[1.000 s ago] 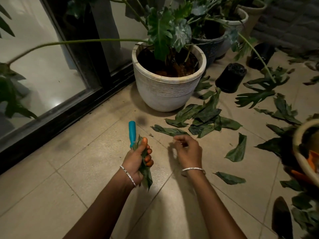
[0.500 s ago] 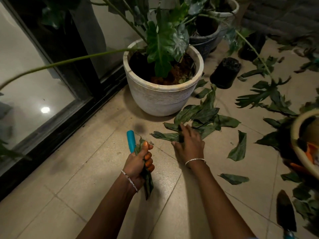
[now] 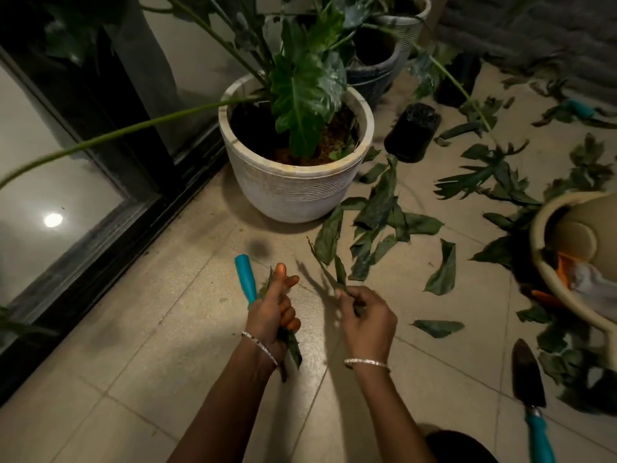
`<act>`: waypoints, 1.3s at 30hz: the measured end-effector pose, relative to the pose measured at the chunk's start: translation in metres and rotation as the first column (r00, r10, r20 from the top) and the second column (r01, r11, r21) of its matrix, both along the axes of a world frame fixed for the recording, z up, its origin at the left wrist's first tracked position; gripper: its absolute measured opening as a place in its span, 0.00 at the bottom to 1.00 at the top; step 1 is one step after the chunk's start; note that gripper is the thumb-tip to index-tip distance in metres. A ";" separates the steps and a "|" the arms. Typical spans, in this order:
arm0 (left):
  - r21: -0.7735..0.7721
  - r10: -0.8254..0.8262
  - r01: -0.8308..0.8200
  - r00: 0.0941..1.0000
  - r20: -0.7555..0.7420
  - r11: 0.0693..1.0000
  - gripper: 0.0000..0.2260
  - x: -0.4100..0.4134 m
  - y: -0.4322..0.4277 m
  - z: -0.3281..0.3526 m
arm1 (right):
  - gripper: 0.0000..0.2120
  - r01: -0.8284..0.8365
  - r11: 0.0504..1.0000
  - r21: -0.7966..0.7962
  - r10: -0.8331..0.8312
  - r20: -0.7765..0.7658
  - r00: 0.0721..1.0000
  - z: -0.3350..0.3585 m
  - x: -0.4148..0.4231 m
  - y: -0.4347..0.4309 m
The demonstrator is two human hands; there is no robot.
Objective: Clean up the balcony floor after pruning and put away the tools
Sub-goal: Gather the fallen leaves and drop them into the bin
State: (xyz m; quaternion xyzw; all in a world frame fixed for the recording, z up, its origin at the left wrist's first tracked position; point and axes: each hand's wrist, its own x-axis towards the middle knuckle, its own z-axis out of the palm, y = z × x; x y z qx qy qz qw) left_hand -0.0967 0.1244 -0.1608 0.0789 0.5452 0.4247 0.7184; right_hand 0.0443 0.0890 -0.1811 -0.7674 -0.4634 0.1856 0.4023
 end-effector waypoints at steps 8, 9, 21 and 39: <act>0.103 -0.412 0.424 0.903 -0.120 0.900 0.22 0.041 0.030 0.094 | 0.02 -0.040 0.991 0.127 0.057 -0.136 0.989 0.088 -0.008 -0.012; 0.086 -0.456 0.472 0.876 -0.157 0.877 0.18 0.047 0.036 0.108 | 0.00 -0.064 0.989 0.133 0.086 -0.171 0.981 0.097 -0.002 -0.012; 0.034 -0.406 0.413 0.905 -0.126 0.910 0.19 0.118 0.054 0.218 | 0.12 0.221 0.912 -0.346 -0.272 -0.108 0.956 0.045 0.156 -0.059; 0.006 -0.374 0.374 0.927 0.030 0.927 0.22 0.133 0.040 0.182 | 0.03 0.417 0.902 -0.110 -0.430 -0.176 0.885 0.041 0.144 -0.061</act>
